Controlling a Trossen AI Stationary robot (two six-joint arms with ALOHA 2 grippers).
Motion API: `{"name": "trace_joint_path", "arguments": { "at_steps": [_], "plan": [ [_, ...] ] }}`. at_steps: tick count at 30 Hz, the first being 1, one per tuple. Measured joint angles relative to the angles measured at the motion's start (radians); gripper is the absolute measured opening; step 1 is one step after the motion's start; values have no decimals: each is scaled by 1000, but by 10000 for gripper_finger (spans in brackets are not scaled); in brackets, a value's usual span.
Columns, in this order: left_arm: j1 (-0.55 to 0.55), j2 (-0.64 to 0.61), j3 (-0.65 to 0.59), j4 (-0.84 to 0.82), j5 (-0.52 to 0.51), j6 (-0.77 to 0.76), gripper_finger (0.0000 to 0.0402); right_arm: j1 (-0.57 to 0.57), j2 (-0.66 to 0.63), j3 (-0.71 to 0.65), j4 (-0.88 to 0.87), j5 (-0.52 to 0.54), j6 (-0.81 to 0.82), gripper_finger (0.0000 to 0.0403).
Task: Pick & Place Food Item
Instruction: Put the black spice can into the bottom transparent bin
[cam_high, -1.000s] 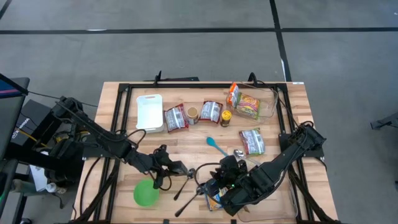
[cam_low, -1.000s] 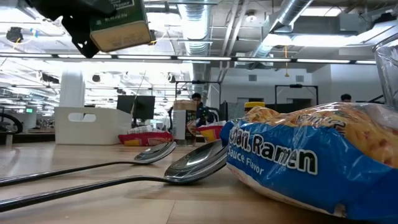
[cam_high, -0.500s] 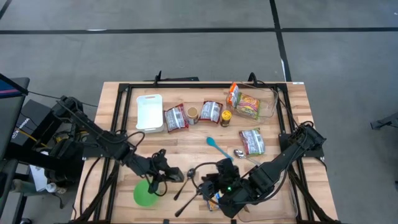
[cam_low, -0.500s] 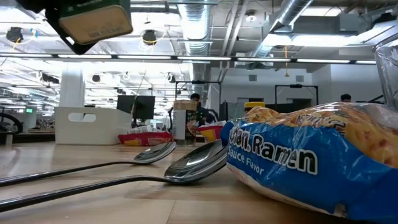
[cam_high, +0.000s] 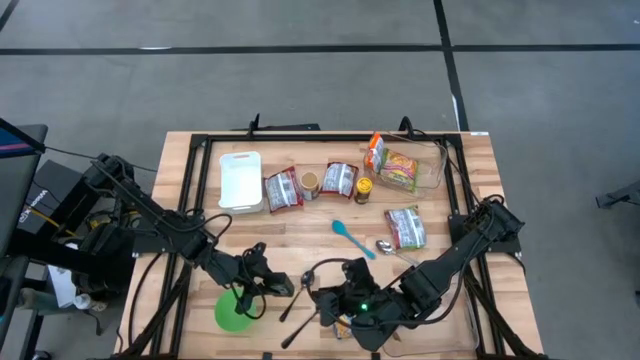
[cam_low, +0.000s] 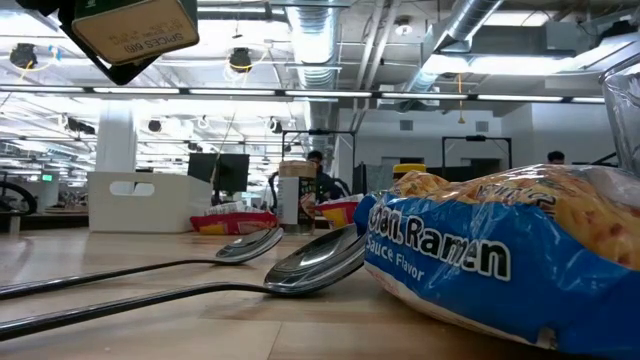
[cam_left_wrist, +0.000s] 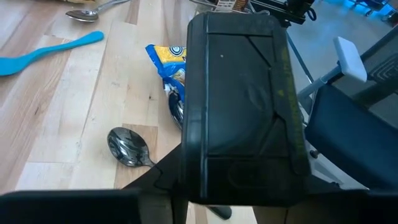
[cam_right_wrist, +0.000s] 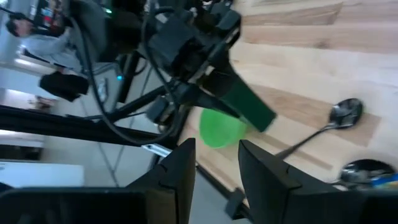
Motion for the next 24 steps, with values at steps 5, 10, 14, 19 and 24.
{"name": "trace_joint_path", "arguments": {
  "at_steps": [5, 10, 14, 19, 24],
  "plan": [
    [-11, 0, 0, 0, 0, -1, 115, 0, 0, 0, 66, 0, 0, 116],
    [-14, 0, 0, 0, 0, -2, 118, 0, 0, 0, 111, 0, 0, 116],
    [-14, 0, 0, 0, -1, -2, 122, 0, 0, 0, 130, 0, 0, 116],
    [-14, 0, 0, 0, 0, -2, 113, 0, 0, 0, 153, 0, 0, 116],
    [-14, 0, 0, 1, 0, -2, 121, 0, 0, 0, 152, 0, 0, 116]
  ]
}}
